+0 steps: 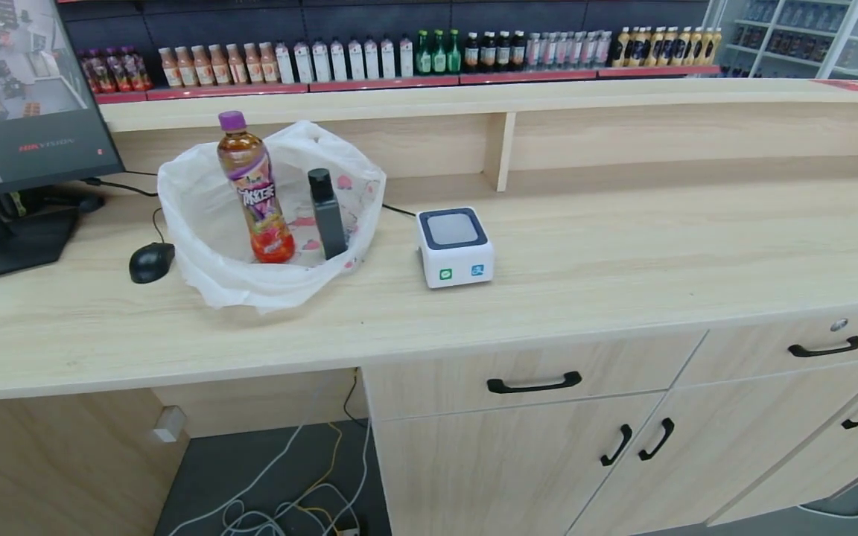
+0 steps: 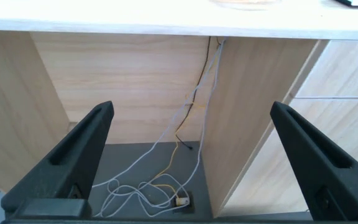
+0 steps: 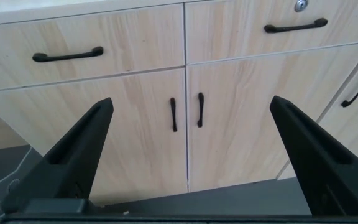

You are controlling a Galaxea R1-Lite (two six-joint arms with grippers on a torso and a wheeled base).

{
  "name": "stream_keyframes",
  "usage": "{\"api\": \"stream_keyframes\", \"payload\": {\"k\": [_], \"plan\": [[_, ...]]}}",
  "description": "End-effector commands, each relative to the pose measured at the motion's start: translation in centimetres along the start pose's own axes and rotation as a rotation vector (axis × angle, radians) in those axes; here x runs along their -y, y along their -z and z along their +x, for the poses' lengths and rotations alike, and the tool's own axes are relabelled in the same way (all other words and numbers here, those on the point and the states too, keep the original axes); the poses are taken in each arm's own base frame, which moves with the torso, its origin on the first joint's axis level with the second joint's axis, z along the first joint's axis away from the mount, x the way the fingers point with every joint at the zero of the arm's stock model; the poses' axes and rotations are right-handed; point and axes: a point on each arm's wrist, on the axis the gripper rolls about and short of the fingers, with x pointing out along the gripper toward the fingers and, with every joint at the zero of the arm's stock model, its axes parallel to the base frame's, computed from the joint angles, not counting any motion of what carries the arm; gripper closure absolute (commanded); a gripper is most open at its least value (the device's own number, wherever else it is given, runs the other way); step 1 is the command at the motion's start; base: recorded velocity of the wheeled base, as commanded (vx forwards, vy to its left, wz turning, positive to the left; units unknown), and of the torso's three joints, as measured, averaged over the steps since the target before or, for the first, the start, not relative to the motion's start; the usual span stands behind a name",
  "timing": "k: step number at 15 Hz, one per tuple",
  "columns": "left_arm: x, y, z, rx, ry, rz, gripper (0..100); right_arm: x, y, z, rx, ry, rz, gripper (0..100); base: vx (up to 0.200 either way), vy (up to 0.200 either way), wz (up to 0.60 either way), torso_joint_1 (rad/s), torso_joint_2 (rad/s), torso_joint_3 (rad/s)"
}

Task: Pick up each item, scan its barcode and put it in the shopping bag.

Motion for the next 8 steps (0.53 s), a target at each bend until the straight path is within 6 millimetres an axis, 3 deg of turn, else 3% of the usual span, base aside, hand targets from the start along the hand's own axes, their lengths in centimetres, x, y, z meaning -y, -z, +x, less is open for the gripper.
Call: {"api": "stream_keyframes", "payload": {"k": [1,8], "plan": [[0.00,0.00,0.00,0.000,0.000,0.000,0,0.00,-0.01,0.02,-0.002,0.000,-0.001,0,0.000,0.000,0.00,0.000,0.00,0.000],[0.00,0.00,0.00,0.000,0.000,0.004,0,0.00,-0.01,0.02,-0.002,0.000,-0.001,0,0.000,0.000,0.00,0.000,0.00,0.000]]}}
